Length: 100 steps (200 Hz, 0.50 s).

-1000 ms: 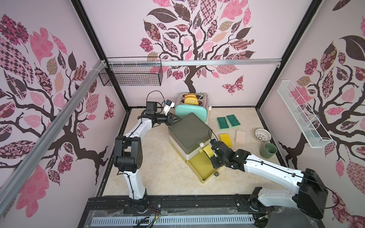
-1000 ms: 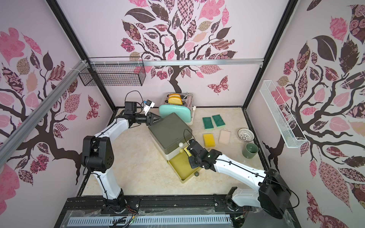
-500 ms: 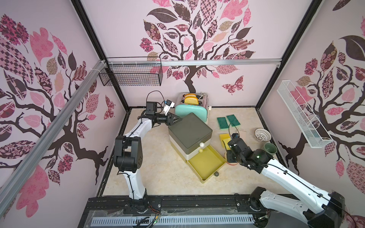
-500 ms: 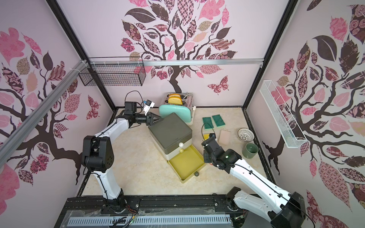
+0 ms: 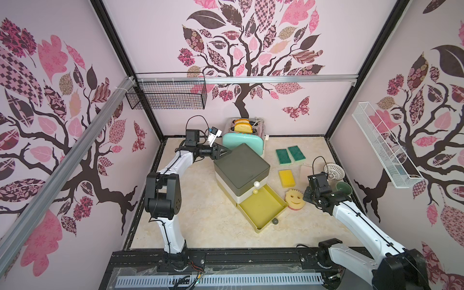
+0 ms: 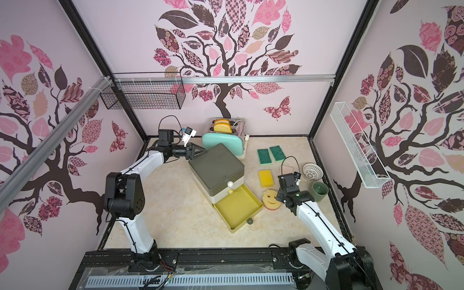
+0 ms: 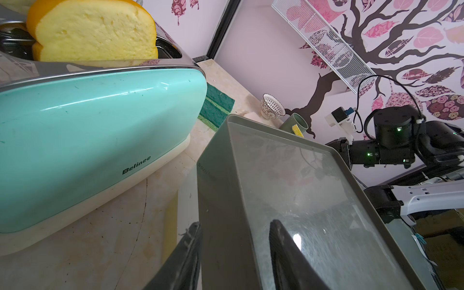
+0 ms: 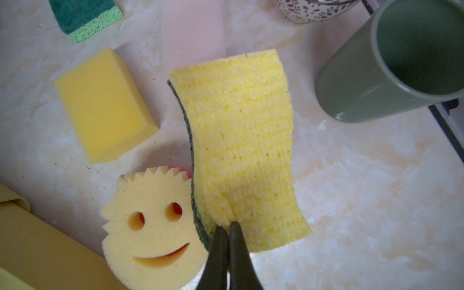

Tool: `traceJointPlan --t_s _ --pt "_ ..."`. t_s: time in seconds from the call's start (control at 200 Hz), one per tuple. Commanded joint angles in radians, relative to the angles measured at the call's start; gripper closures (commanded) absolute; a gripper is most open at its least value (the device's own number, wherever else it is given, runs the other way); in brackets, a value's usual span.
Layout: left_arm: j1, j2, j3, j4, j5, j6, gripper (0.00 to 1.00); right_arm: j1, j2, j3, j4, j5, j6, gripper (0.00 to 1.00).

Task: Take the sponge out of the drawer
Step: Place the sponge at the center of the board.

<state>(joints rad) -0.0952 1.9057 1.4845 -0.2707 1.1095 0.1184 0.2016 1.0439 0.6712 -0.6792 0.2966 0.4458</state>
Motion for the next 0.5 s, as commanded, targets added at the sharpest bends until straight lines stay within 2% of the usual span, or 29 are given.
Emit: traceJointPlan --t_s 0.0,0.195,0.495 --pt "0.001 0.052 -0.044 -0.031 -0.059 0.03 0.54 -0.021 0.034 0.008 0.02 -0.045 0.016 1.0" --pt "0.002 0.05 -0.045 -0.031 -0.061 0.029 0.53 -0.022 0.1 -0.023 0.011 -0.106 0.069 1.0" --pt "0.003 0.049 -0.046 -0.033 -0.059 0.03 0.53 -0.041 0.114 -0.046 0.03 -0.096 0.086 1.0"
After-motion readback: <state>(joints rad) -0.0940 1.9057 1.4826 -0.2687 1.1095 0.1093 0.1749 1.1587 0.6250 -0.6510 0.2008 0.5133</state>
